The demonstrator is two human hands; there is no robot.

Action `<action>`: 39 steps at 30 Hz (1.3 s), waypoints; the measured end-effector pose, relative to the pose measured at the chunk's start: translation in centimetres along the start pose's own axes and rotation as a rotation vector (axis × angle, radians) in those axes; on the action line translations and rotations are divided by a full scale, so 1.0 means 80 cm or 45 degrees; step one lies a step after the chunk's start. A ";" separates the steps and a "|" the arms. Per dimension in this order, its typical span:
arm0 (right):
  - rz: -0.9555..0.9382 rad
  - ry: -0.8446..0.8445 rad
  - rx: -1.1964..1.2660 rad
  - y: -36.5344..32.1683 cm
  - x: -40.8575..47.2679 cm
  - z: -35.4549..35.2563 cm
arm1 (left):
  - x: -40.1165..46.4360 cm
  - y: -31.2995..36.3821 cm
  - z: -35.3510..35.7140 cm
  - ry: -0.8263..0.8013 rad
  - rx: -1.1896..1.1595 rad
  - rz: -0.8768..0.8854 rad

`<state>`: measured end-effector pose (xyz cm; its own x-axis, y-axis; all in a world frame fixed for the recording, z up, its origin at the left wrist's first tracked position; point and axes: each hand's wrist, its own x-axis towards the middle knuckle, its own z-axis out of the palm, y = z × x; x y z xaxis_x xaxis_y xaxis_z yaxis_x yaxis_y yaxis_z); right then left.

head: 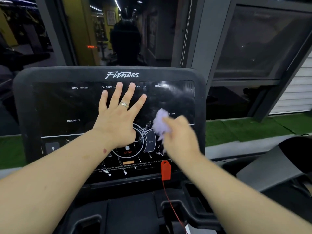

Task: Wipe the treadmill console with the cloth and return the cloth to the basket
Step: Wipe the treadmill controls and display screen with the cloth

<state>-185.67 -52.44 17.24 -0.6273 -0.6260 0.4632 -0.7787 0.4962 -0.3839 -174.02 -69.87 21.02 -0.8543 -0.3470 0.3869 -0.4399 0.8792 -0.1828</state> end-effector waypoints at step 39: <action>-0.586 0.192 0.150 -0.031 -0.037 0.019 | -0.015 -0.018 -0.034 -0.001 -1.134 -0.266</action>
<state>-181.87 -52.74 15.60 -0.2199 -0.6658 0.7129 -0.9742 0.1119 -0.1960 -171.56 -69.85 23.28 -0.7819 -0.5271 0.3329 -0.2096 0.7252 0.6558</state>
